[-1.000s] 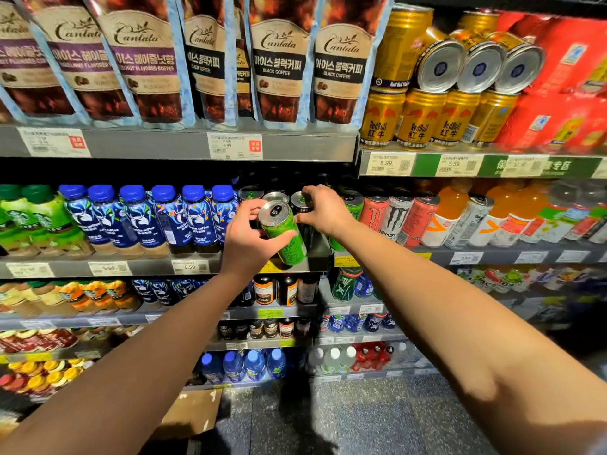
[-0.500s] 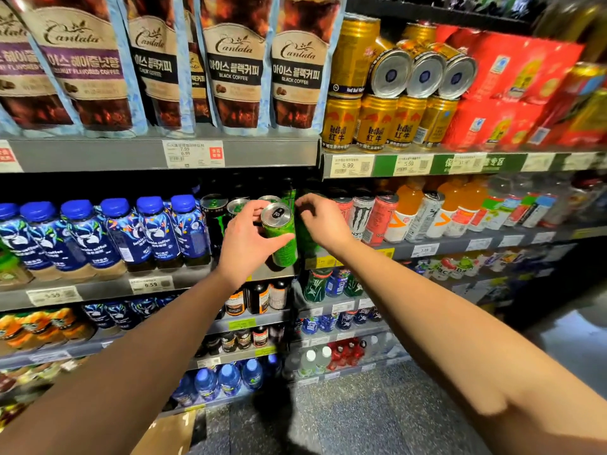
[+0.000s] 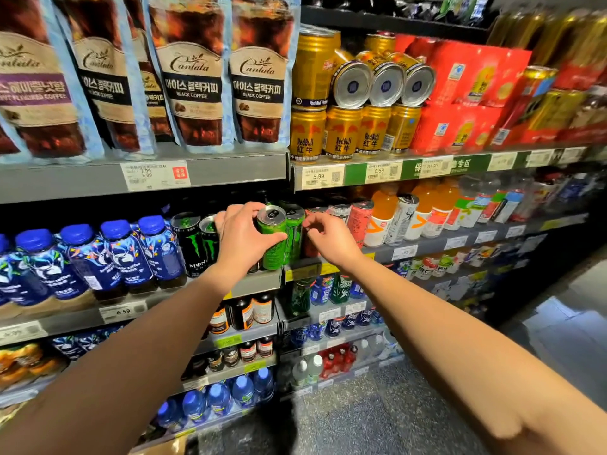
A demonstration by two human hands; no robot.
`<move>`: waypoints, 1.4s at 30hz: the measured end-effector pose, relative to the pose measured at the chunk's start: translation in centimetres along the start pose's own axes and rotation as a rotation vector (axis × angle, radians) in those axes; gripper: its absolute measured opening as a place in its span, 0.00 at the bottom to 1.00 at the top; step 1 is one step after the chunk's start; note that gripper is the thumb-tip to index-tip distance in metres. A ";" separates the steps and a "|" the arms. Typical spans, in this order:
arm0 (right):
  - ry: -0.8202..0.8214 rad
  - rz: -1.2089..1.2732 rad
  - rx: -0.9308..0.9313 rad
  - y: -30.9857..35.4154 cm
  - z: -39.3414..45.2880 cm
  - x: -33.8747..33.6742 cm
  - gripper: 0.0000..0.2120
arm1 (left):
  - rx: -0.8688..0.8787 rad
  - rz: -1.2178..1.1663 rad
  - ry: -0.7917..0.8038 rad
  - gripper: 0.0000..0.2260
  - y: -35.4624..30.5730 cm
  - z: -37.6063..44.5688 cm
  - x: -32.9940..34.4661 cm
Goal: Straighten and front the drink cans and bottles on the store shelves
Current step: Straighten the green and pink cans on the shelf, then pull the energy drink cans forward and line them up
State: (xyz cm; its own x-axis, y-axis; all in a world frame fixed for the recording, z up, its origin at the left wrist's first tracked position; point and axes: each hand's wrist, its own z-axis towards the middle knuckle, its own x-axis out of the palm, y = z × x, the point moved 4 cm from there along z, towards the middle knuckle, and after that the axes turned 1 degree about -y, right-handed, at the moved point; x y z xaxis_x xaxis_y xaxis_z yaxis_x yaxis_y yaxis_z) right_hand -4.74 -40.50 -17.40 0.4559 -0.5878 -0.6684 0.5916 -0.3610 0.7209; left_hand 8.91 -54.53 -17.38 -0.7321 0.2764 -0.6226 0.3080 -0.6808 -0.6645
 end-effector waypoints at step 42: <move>-0.262 0.043 0.030 -4.5 1.0 -1.8 0.21 | 0.217 0.244 0.181 0.29 -5.4 1.1 6.4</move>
State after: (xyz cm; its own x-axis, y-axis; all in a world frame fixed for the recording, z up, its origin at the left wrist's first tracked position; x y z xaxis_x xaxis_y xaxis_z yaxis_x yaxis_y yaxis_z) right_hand -8.87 -38.55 -19.24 0.2902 -0.7691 -0.5694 0.5536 -0.3504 0.7555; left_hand 1.88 -49.88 -17.33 -0.5276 0.1906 -0.8279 0.3100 -0.8641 -0.3965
